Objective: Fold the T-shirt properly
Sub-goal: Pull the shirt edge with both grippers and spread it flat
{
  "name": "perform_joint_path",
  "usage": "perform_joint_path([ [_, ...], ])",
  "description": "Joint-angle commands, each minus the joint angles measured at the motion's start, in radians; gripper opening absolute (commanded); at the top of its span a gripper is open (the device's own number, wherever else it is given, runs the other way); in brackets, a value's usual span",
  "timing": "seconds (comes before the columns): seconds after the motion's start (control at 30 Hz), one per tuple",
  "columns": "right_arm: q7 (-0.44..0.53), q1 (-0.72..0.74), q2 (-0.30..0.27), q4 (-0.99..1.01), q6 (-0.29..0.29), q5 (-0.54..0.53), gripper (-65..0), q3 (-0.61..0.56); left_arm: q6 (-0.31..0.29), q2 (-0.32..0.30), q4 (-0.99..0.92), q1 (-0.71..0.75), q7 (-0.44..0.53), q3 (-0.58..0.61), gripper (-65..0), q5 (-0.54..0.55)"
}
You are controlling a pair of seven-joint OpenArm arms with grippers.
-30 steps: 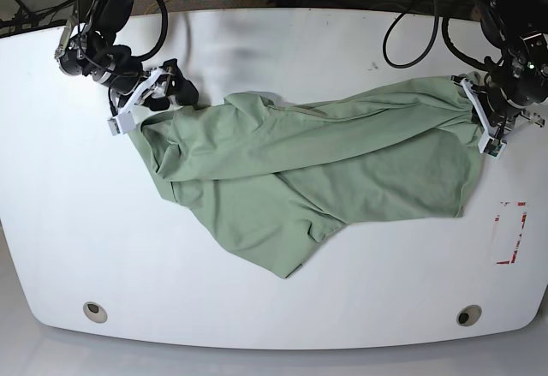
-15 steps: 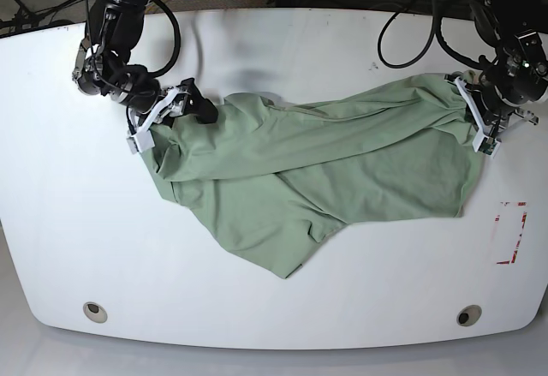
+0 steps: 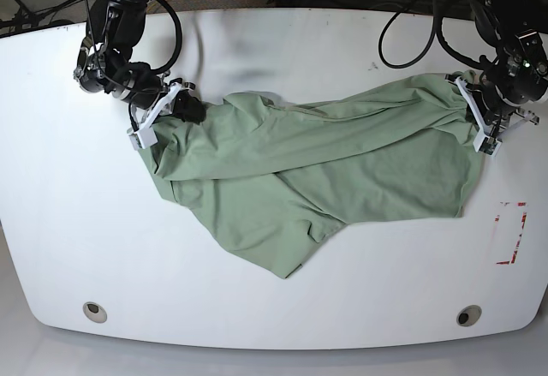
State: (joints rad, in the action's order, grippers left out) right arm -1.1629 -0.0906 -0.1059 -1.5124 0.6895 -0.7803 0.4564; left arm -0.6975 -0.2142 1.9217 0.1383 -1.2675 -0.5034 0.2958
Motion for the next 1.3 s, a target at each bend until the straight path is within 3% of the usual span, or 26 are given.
perform_joint_path([
  [0.0,0.016,-0.016,-0.013,-0.081,0.009,-0.024,-65.0,0.006,-0.001,-0.014,0.017,-0.012,0.010,-0.002,-64.6,0.006],
  [0.37,0.011,-0.278,-0.013,-0.405,0.009,-0.028,-65.0,0.161,-0.001,-0.014,0.017,-0.013,0.010,-0.001,-64.6,0.006],
  [0.53,0.008,-0.413,-0.015,-0.437,0.009,-0.147,-65.0,0.239,-0.001,-0.018,0.017,-0.007,0.010,-0.001,-64.6,0.009],
  [0.7,0.008,-0.505,-0.008,-0.437,0.009,-0.233,-65.0,0.241,-0.001,-0.018,0.017,-0.006,0.010,-0.001,-64.6,0.006],
  [0.97,-0.022,-0.568,0.044,-0.439,0.009,-0.244,-65.0,0.224,-0.001,-0.018,0.017,0.010,0.012,0.013,-64.6,0.006],
  [1.27,-0.042,-0.636,0.042,-0.439,0.009,-0.302,-65.0,0.239,-0.001,-0.038,0.019,0.160,0.010,0.027,-64.6,0.012],
])
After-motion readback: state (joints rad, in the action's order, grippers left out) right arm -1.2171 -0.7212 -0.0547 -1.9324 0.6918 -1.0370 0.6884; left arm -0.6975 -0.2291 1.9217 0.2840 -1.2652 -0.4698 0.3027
